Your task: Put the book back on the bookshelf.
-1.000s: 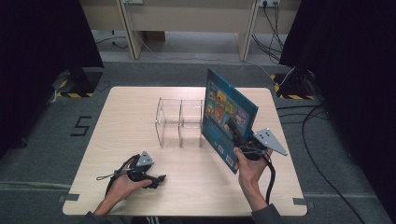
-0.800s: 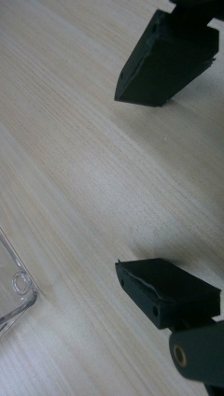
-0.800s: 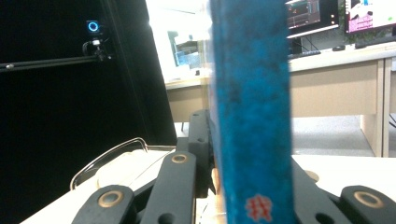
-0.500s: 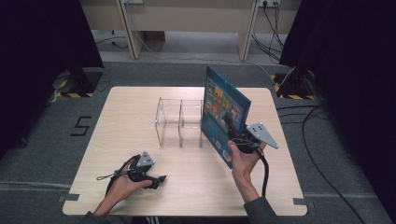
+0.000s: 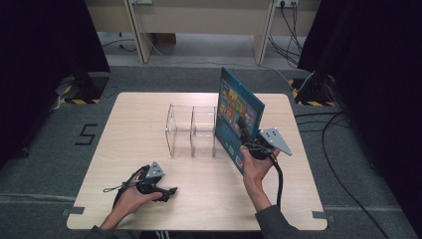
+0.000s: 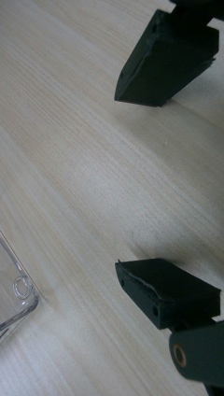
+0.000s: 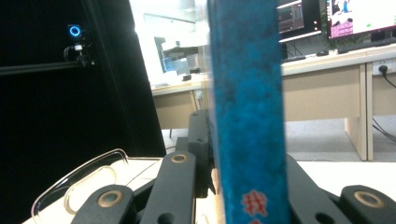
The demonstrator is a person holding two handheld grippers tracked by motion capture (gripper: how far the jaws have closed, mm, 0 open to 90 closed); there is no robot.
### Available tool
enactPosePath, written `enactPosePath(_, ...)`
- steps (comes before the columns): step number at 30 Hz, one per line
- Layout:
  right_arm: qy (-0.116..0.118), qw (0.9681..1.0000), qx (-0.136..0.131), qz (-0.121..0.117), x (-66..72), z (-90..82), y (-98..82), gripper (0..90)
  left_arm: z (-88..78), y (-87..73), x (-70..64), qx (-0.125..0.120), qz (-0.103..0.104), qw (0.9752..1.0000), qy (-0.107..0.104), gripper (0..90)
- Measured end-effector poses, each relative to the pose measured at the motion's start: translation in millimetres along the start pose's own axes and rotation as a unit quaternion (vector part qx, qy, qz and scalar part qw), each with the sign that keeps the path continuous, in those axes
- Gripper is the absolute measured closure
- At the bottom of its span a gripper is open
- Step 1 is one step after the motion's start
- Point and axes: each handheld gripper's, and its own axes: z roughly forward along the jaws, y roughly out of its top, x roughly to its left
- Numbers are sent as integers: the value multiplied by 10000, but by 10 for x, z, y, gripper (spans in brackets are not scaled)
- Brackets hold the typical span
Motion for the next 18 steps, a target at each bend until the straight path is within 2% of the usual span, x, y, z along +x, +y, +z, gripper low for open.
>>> enactPosePath(4, 0, 9999, -79, -111, 29, 24, -32, 810, 0, 0, -4, -1, 4, 10000, -10, 145)
enactPosePath(10, 31, 9999, -149, -31, 17, 15, -88, 803, 0, -1, -7, -2, 12, 10000, -23, 145)
enactPosePath(12, 32, 9999, -125, -26, 12, -13, -100, 800, 0, -1, -8, -3, 9, 10000, -22, 145)
enactPosePath(14, 49, 9999, -101, 103, -7, -50, -115, 794, 0, -1, -9, 0, 12, 10000, -22, 145)
enactPosePath(18, 65, 9998, 93, 140, -47, -133, -127, 794, 1, 0, -18, -3, 31, 10000, -39, 145)
